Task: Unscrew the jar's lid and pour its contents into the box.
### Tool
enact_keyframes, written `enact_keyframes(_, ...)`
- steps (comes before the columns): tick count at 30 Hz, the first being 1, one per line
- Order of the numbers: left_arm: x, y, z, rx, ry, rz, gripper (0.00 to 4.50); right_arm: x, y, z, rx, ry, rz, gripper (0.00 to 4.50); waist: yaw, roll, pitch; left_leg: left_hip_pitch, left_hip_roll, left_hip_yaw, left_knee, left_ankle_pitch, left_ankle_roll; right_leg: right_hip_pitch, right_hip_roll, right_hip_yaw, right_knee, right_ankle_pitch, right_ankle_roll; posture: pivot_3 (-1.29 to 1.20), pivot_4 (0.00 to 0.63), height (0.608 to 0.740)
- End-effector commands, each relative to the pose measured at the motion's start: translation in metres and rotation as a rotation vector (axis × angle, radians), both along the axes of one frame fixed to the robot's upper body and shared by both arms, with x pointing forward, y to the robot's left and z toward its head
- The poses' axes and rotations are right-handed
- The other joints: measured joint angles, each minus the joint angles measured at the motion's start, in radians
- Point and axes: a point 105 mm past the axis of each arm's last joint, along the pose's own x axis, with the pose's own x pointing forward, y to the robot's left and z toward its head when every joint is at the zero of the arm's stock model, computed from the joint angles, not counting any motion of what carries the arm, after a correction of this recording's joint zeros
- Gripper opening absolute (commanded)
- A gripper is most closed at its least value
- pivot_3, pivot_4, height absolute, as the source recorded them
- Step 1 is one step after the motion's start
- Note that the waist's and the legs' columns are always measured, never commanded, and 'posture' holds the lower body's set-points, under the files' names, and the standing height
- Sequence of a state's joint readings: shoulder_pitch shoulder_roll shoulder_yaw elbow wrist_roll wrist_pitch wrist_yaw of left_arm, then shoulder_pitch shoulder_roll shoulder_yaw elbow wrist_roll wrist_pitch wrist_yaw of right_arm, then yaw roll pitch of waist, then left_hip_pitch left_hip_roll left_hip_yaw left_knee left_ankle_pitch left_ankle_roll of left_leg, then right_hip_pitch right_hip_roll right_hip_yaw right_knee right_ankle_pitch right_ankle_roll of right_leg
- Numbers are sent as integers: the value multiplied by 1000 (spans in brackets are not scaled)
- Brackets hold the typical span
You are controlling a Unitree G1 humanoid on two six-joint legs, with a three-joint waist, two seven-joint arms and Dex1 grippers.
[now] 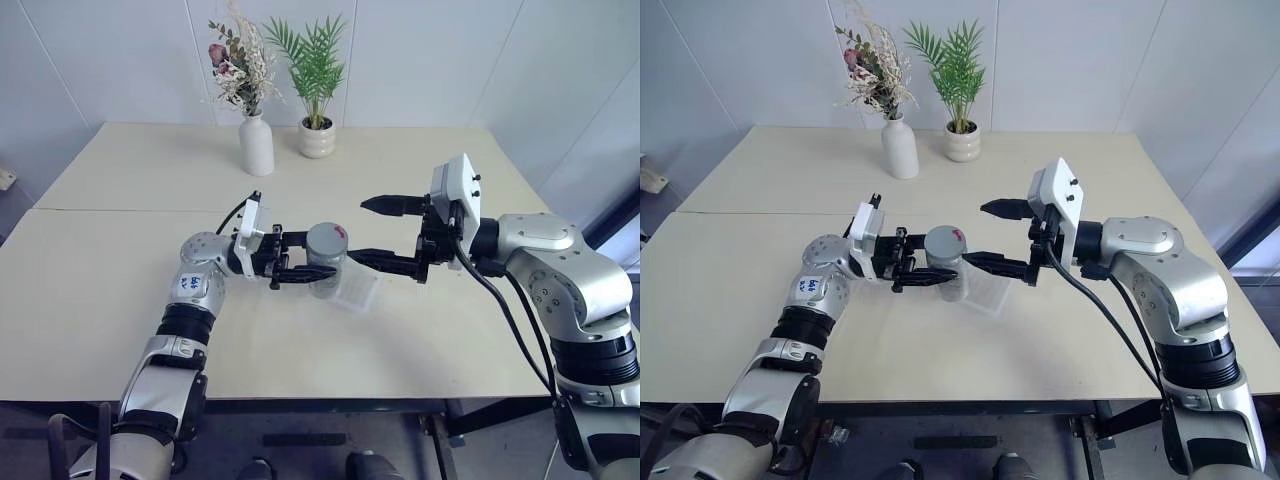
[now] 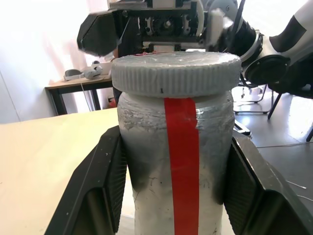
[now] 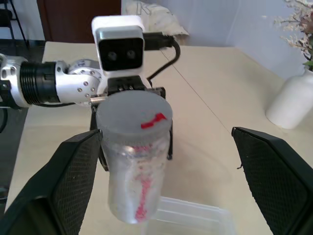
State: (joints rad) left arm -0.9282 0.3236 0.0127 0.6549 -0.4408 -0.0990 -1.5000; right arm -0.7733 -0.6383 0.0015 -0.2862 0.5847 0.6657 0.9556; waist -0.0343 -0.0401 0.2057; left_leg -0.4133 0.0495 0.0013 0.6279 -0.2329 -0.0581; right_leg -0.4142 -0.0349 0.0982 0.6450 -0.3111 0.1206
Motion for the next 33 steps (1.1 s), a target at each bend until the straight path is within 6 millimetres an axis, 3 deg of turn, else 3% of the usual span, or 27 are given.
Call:
enact_keyframes(1, -4, -8, 5, 11, -38, -51, 2277, -9, 10, 16, 39, -55, 40, 4457, 1, 0, 0, 0, 0, 0, 0, 0, 0, 0, 0, 0, 0, 0, 0, 0, 150, 740)
enact_keyframes(17, -8, -25, 6, 6, -54, -119, 2277, 3, 43, 3, 14, -52, 111, 4457, 3, 0, 0, -1, 0, 0, 1, 0, 0, 0, 0, 0, 0, 0, 0, 0, 150, 740)
enact_keyframes(33, -9, -20, 3, 8, -48, -105, 2277, 12, 27, 9, -2, -87, 38, 4457, 3, 0, 0, -1, 0, 0, 1, 0, 0, 0, 0, 0, 0, 0, 0, 0, 150, 740)
